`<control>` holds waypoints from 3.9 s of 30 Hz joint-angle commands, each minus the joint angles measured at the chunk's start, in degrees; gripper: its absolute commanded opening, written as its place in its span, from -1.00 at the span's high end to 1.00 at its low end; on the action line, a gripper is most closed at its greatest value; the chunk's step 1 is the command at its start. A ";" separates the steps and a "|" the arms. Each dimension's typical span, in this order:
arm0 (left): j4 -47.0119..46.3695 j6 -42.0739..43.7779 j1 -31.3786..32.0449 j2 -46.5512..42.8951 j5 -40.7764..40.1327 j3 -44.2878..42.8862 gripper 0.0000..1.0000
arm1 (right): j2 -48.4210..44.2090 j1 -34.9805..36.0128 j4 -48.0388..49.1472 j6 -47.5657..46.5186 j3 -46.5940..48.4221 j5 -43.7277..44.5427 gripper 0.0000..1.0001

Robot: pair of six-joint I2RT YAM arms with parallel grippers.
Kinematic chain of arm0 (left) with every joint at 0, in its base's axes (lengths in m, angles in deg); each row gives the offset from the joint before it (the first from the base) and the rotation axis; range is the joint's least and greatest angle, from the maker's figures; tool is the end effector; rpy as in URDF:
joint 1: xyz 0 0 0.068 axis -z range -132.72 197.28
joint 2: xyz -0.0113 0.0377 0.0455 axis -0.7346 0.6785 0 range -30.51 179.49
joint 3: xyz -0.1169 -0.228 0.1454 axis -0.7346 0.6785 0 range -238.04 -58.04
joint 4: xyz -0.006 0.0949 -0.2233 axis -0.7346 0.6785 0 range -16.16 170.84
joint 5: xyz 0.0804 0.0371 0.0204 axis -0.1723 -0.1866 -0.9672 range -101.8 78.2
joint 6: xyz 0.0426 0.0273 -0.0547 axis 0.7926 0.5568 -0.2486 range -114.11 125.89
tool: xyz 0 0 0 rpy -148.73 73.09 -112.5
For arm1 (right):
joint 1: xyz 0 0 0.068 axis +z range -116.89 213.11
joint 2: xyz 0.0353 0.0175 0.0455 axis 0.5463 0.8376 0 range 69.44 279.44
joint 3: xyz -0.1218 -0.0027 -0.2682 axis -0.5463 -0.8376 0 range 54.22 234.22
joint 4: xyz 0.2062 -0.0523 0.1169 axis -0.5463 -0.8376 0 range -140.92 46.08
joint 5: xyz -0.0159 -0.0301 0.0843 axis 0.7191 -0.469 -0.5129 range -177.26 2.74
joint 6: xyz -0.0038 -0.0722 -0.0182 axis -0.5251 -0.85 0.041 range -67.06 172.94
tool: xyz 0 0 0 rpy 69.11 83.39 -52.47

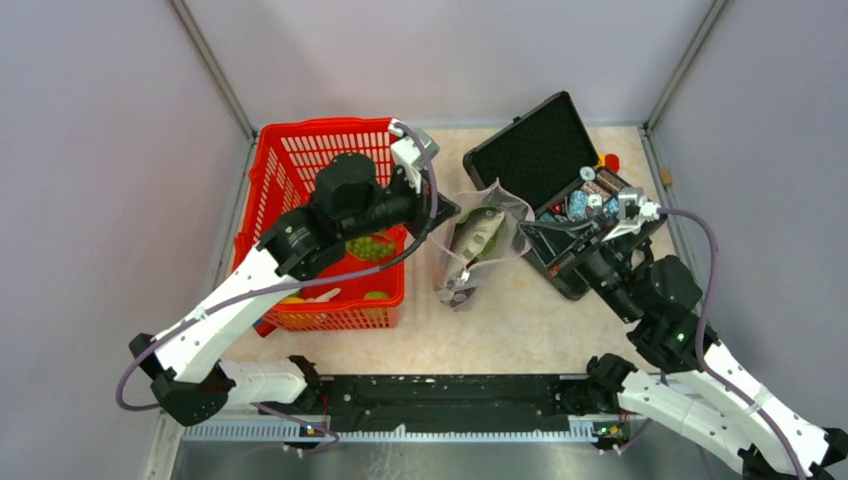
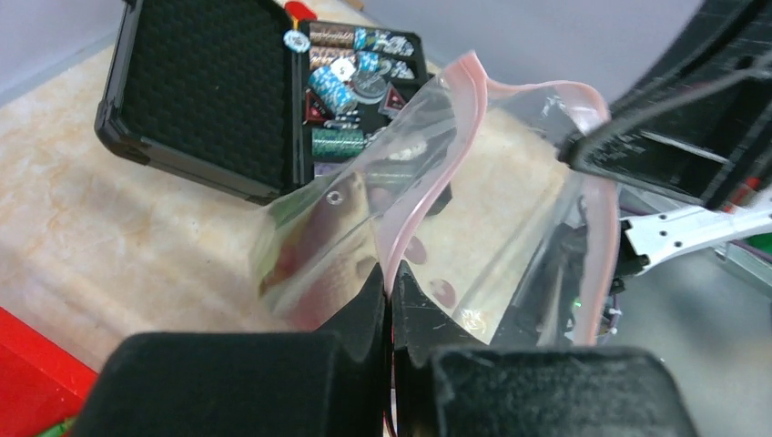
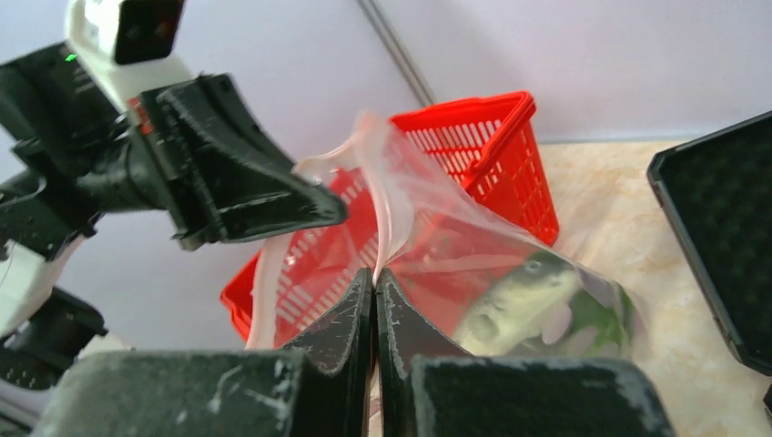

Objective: Place the food in the zip-top bag and seal the zipper
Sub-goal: Adjust the zipper food storage bag at the center of the board, then pick up the fake fruit from the bin.

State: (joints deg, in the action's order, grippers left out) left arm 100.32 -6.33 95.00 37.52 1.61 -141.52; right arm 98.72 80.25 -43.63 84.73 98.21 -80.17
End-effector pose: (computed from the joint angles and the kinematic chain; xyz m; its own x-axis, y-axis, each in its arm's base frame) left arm 0.1547 -0.1917 0.4711 -0.3107 0.0355 -0.9499 0.8258 0.5050 -0.2512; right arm 0.0763 0.0710 0.4040 -0.1908 0.5630 -0.8041 -0.6421 0.5481 0.5361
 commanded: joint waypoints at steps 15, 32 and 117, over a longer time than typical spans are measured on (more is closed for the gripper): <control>-2.86 -0.59 -1.86 0.92 -9.13 4.97 -0.39 | 8.81 0.33 -6.01 3.62 4.44 8.90 1.00; 2.99 -1.73 -24.89 -3.88 -21.58 10.58 -0.97 | 11.34 0.33 -6.18 5.58 4.56 7.94 1.00; -7.50 -8.16 -36.65 -14.42 -8.45 22.09 1.00 | 6.59 0.33 -1.35 8.93 -0.47 7.99 1.00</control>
State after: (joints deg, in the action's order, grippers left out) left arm 96.14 -15.19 58.52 26.83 -8.99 -116.12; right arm 106.19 80.25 -49.70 93.54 97.22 -72.12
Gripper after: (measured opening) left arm 0.024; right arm 0.005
